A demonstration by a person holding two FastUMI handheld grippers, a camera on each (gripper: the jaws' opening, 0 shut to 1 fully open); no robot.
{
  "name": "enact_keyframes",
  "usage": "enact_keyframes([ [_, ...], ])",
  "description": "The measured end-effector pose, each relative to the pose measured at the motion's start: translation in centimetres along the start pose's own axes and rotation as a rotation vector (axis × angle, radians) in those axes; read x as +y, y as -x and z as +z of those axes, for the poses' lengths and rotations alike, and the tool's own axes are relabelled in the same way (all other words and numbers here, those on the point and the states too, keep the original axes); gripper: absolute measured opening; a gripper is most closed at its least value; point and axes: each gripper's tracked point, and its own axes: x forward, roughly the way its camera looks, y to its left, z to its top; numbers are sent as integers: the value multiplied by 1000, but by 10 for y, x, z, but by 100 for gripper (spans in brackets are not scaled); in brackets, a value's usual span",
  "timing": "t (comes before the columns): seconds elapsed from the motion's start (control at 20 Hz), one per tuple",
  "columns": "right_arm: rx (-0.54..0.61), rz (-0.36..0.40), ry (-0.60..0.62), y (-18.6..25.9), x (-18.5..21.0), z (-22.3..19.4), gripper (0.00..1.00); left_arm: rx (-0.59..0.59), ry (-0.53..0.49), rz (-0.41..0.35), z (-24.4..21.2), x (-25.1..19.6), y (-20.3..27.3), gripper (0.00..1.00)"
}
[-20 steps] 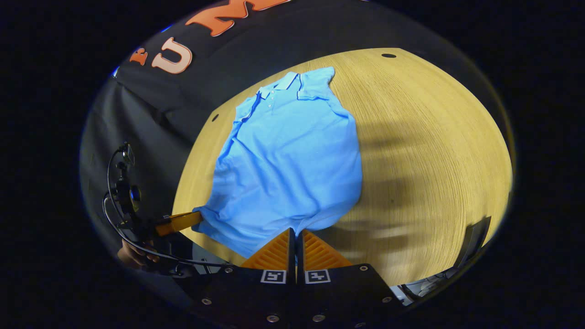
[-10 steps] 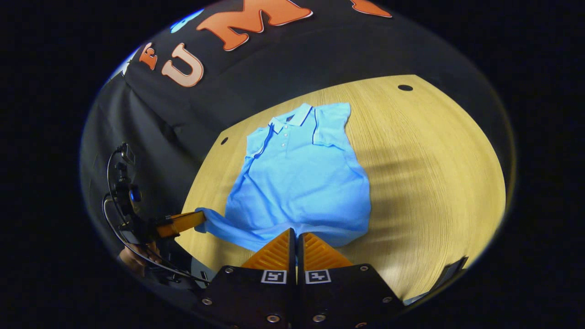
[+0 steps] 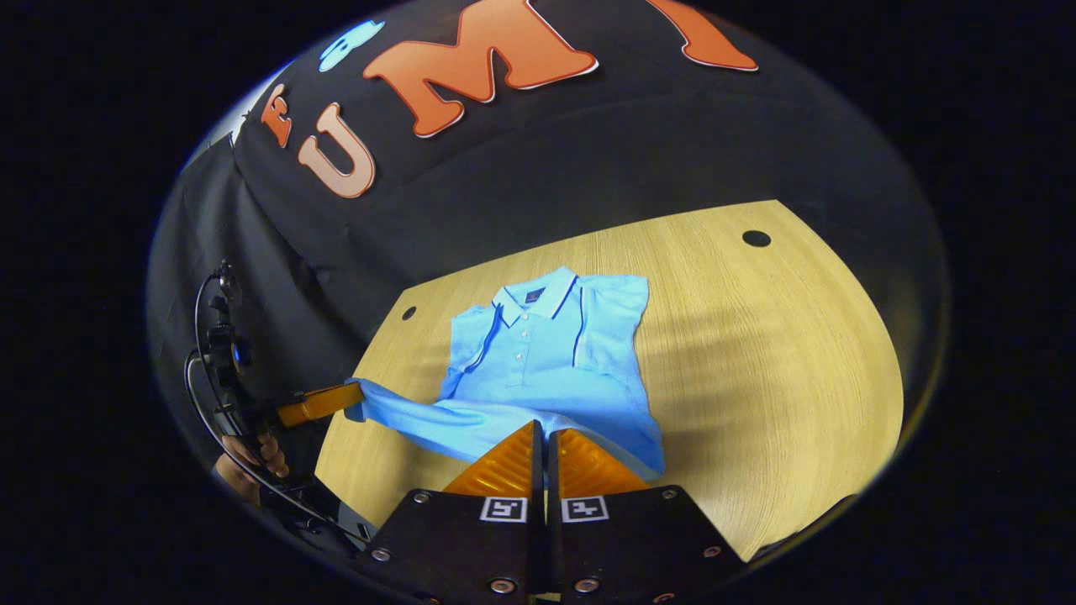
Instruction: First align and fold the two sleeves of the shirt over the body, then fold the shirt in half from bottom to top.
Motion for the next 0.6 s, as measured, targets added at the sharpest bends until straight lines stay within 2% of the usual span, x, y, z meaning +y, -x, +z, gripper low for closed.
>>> enact_keyframes([
  [0.3, -51, -4, 36, -18, 6, 55, 1, -66, -19, -5, 68, 14, -22, 5],
  [0.6, -77, -13, 35, -59, 7, 102, 1, -81, 51, -14, 121, 34, -66, 5],
])
